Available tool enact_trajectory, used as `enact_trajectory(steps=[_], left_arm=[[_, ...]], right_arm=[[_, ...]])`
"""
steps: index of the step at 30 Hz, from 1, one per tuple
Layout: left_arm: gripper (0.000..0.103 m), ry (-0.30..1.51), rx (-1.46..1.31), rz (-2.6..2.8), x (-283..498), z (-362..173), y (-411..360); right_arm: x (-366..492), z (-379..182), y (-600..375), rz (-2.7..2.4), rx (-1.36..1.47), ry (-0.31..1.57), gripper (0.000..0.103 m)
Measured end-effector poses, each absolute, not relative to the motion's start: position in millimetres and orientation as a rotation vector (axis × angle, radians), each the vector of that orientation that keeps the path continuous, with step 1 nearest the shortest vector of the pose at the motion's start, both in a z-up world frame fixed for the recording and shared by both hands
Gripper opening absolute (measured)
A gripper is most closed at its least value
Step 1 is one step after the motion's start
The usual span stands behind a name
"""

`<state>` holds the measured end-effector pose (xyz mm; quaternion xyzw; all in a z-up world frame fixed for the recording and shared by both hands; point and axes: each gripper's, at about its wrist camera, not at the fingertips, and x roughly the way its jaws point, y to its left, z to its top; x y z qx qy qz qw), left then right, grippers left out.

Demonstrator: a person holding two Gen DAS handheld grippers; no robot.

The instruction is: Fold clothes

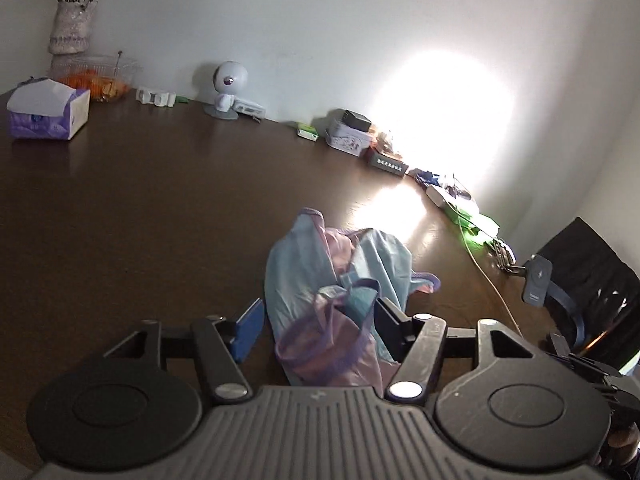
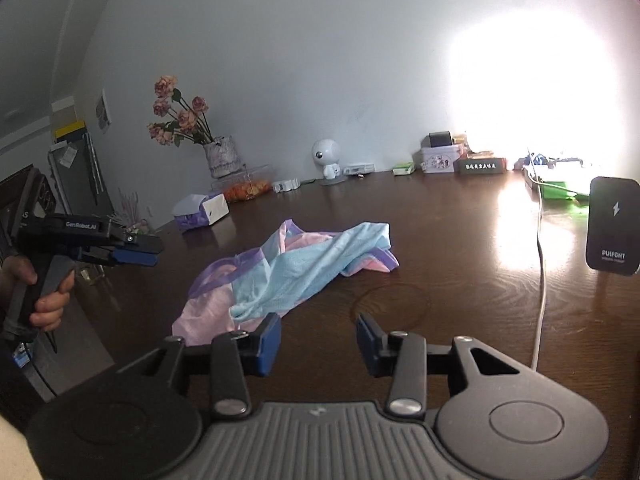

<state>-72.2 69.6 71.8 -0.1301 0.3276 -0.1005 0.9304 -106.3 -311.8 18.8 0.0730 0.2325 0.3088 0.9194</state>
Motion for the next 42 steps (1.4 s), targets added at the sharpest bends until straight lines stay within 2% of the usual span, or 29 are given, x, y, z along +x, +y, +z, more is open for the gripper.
enact_trajectory(steps=[5,9,14,15,16,20,21,22,23,24,27,29,31,32,38,42], left_arm=[[0.064,0.717,-0.213,-0.224,-59.5,43.9,54.4],[0.064,0.807,-0.242,-0.223,-38.9,28.7,55.9],[0.061,0.782,-0.223,-0.260,-47.0,19.8,64.8],[0.051,0.791,-0.222,-0.259,-46.2,17.1,64.3],[0.033,0.807,-0.218,-0.260,-44.2,14.8,62.8],[0.016,0.767,-0.178,-0.306,-46.0,14.6,50.5],[0.003,0.748,-0.168,-0.313,-46.1,15.8,47.3],[0.002,0.732,-0.163,-0.303,-45.3,17.6,44.6],[0.002,0.714,-0.158,-0.291,-44.4,20.6,41.6],[0.002,0.693,-0.148,-0.279,-43.9,25.1,37.6],[0.003,0.614,-0.077,-0.290,-52.7,46.4,16.8],[0.016,0.568,-0.042,-0.327,-64.7,60.2,-2.1],[0.055,0.563,-0.031,-0.359,-76.1,63.8,-18.3],[0.058,0.556,-0.016,-0.366,-83.0,62.4,-26.7],[0.059,0.657,0.023,-0.388,-104.0,36.1,-49.8],[0.060,0.647,0.077,-0.376,-103.1,40.0,-57.5]], right_arm=[[-77.5,28.3,-266.2,0.718,0.151,0.471,0.042],[-28.8,22.1,-234.6,0.671,0.191,0.581,0.042],[3.6,28.5,-192.9,0.706,0.111,0.560,0.043],[8.9,28.5,-181.1,0.709,0.073,0.564,0.043],[15.4,27.1,-165.9,0.724,0.012,0.580,0.043],[18.3,16.9,-115.0,0.768,-0.332,0.578,0.043],[15.6,15.6,-106.4,0.776,-0.415,0.573,0.042],[13.7,14.2,-101.2,0.785,-0.475,0.570,0.037],[13.9,12.7,-99.4,0.788,-0.500,0.574,0.028],[14.6,13.0,-101.8,0.765,-0.482,0.580,0.003],[6.1,23.6,-124.7,0.633,-0.361,0.537,0.003],[-19.7,39.8,-158.3,0.522,-0.252,0.452,0.003],[-51.7,46.7,-196.7,0.437,-0.147,0.409,0.003],[-68.2,43.9,-215.6,0.401,-0.101,0.414,0.003],[-120.0,-10.0,-294.7,0.196,0.067,0.578,0.003],[-127.1,-9.9,-306.4,0.233,0.061,0.555,0.009]])
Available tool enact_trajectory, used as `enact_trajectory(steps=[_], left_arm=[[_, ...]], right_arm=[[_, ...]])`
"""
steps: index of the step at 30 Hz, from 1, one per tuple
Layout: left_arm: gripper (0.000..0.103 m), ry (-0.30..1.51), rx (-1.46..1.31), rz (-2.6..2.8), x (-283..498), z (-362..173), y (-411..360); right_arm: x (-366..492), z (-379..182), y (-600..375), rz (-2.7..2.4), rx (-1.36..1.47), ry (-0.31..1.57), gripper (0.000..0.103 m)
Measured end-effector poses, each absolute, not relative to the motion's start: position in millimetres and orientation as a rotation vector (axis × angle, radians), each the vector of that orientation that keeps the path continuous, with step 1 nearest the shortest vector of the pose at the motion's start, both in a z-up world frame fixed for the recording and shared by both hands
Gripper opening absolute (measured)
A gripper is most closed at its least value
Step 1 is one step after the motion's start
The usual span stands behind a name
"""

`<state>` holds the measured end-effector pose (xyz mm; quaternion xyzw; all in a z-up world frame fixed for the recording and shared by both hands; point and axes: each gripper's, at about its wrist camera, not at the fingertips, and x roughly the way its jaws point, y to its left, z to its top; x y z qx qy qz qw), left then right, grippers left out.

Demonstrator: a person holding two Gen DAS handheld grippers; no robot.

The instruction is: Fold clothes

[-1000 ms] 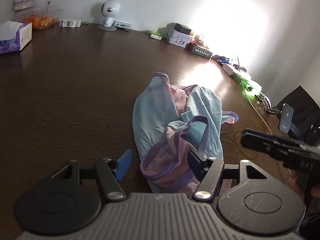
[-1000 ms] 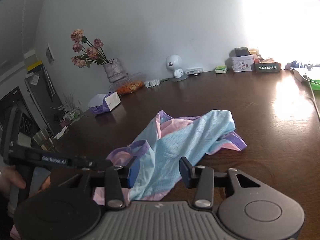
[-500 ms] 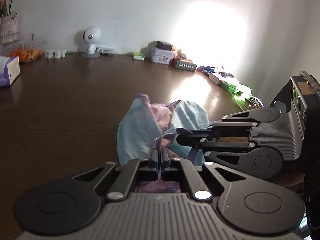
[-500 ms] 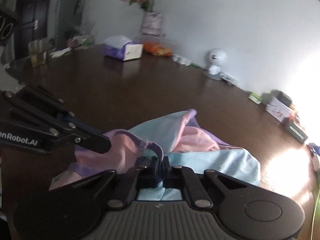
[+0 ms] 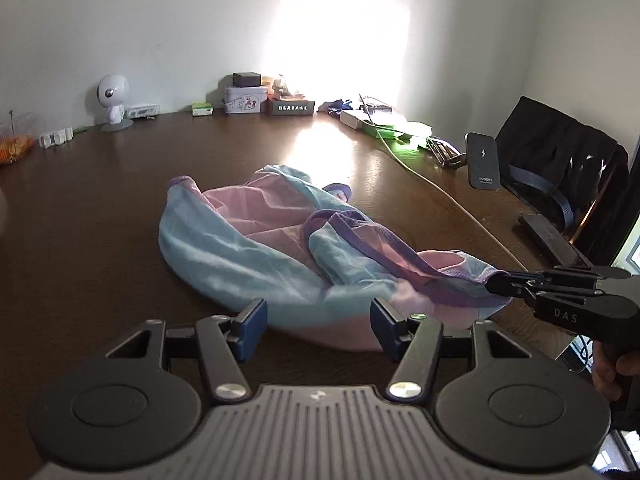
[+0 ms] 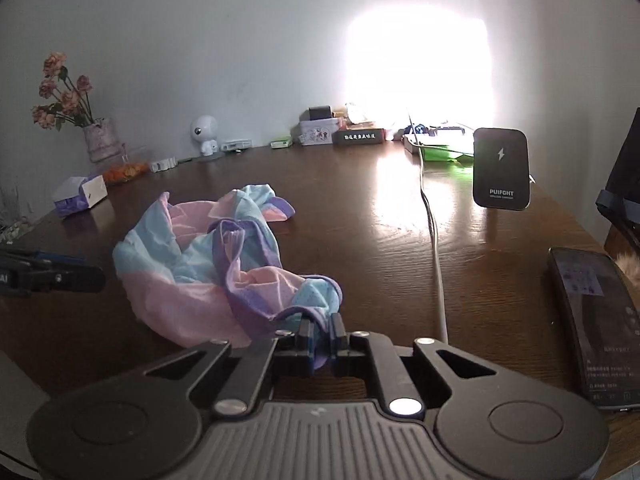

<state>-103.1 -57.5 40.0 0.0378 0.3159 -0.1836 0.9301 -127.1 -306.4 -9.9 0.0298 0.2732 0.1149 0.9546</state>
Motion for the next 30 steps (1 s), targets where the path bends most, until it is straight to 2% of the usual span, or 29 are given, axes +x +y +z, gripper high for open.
enact_trajectory(steps=[4,8,12,14,17,18,20,21,22,23,24,25,30], left_arm=[[0.072,0.618,0.087,-0.441,-85.8,54.7,-72.8],[0.073,0.638,0.180,-0.476,-42.5,52.1,-101.5],[0.073,0.742,0.213,-0.484,10.6,41.4,-114.1],[0.073,0.795,0.208,-0.485,30.9,34.9,-115.0],[0.062,0.863,0.189,-0.481,51.0,24.6,-112.3],[0.058,0.878,0.181,-0.493,52.6,22.8,-111.5],[0.057,0.889,0.167,-0.507,50.0,20.9,-110.2],[0.053,0.890,0.165,-0.511,47.7,20.2,-110.0],[0.043,0.892,0.172,-0.510,44.9,19.8,-110.3],[0.036,0.891,0.181,-0.508,42.2,19.3,-110.4],[0.022,0.888,0.188,-0.491,38.5,18.5,-111.7],[0.017,0.882,0.195,-0.471,36.1,17.7,-111.2],[0.015,0.826,0.251,-0.372,15.1,23.3,-106.4]], right_arm=[[-125.1,1.0,-297.4,0.300,-0.092,0.506,0.023],[-117.3,7.9,-287.2,0.352,-0.152,0.488,0.026],[-119.6,7.7,-281.2,0.380,-0.218,0.484,0.027],[-122.8,5.2,-278.9,0.415,-0.237,0.485,0.035],[-120.1,-1.6,-272.4,0.419,-0.263,0.502,0.038],[-116.3,-4.0,-271.0,0.408,-0.265,0.506,0.035],[-106.6,-8.6,-270.0,0.381,-0.256,0.521,0.030],[-100.7,-11.0,-270.6,0.363,-0.243,0.536,0.015],[-96.1,-11.9,-272.3,0.348,-0.226,0.543,0.008],[-93.4,-10.9,-276.6,0.332,-0.194,0.539,0.008],[-91.2,-9.2,-281.6,0.315,-0.156,0.533,0.007],[-89.0,-6.1,-288.1,0.303,-0.110,0.525,0.004],[-91.8,4.6,-313.6,0.283,0.063,0.495,0.003]])
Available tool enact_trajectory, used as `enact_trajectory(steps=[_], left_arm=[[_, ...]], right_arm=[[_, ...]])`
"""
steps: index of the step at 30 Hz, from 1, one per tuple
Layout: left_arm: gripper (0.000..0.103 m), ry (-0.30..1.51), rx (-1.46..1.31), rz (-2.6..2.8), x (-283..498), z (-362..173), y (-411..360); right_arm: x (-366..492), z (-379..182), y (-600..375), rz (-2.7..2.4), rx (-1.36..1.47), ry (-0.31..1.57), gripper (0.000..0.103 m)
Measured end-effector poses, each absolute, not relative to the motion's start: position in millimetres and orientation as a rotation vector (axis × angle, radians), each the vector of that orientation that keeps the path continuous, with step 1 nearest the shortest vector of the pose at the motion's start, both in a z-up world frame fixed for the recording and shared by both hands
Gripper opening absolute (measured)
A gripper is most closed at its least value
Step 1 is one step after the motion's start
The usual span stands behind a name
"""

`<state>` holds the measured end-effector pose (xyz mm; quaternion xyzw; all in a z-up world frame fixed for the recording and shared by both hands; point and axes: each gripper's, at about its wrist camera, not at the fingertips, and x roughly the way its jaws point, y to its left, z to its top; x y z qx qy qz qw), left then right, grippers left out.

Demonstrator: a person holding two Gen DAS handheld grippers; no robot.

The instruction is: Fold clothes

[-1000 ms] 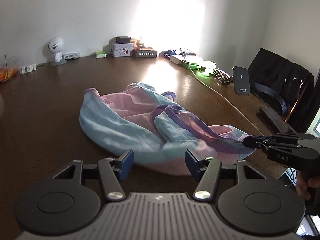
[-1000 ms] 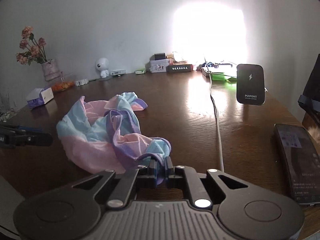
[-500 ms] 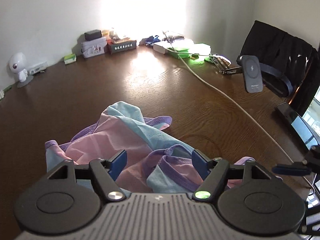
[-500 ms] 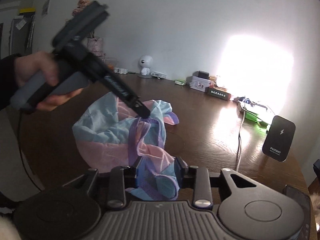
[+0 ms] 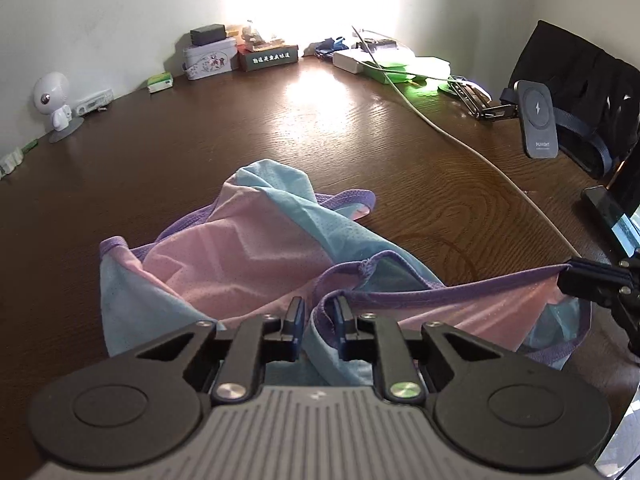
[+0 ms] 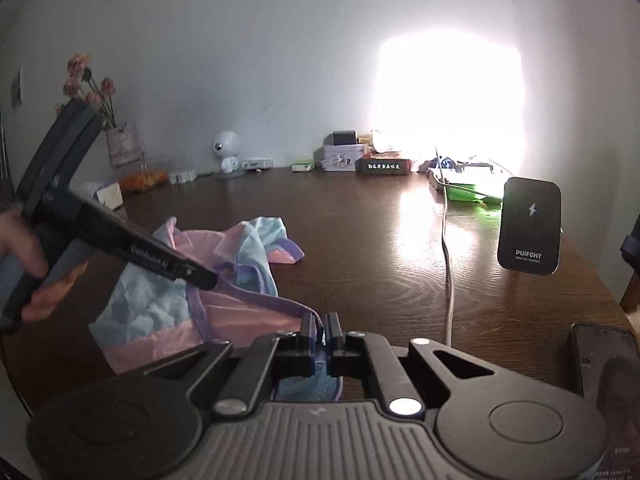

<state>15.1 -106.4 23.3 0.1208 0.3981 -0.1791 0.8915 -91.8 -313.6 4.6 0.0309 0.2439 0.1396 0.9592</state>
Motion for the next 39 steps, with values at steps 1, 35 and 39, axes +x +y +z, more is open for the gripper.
enact_trajectory(steps=[1,35,39], left_arm=[[0.015,0.794,0.280,-0.348,5.4,27.6,-106.6],[0.029,0.738,0.586,-0.627,-15.8,27.2,-112.6],[0.002,0.740,0.494,-0.553,-12.1,22.2,-104.4]], right_arm=[[-95.4,5.1,-312.2,0.288,0.053,0.483,0.003],[-134.9,19.9,-289.7,0.322,-0.023,0.434,0.003],[-129.9,14.7,-288.4,0.310,-0.027,0.457,0.007]])
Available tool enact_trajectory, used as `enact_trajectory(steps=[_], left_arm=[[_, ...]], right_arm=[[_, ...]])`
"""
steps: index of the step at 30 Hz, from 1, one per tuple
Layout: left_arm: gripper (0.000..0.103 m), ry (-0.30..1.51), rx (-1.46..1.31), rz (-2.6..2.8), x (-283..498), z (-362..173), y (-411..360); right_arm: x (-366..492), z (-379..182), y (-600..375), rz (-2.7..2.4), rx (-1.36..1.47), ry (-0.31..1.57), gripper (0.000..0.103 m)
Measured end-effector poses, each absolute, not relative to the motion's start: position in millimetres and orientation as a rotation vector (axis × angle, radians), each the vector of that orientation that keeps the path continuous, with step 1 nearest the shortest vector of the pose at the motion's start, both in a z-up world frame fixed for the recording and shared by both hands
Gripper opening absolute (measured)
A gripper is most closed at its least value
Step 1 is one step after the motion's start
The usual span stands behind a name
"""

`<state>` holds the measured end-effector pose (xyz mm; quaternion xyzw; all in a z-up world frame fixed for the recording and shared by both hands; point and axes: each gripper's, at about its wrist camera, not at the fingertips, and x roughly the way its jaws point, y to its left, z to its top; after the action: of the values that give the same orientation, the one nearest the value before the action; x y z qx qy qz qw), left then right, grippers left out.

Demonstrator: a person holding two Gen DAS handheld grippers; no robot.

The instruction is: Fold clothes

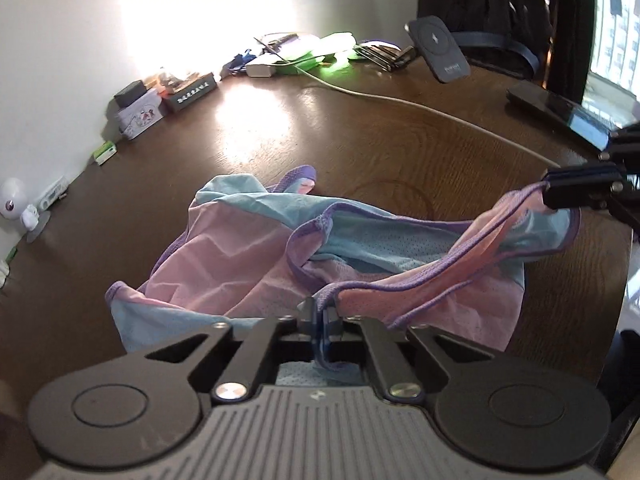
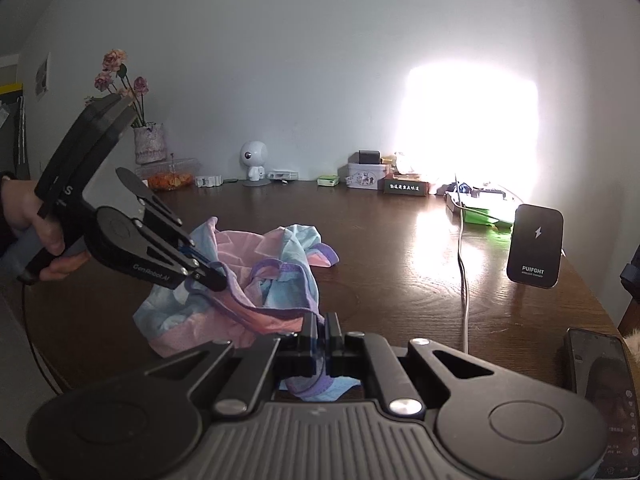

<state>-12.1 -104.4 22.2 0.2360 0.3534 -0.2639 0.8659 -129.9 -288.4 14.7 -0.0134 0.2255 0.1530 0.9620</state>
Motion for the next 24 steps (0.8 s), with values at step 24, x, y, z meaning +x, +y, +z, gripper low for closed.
enact_trajectory(steps=[24], left_arm=[[0.002,0.599,0.161,-0.189,-114.3,46.1,-34.7]], right_arm=[[-135.8,6.7,-226.6,0.151,-0.385,0.446,0.005]])
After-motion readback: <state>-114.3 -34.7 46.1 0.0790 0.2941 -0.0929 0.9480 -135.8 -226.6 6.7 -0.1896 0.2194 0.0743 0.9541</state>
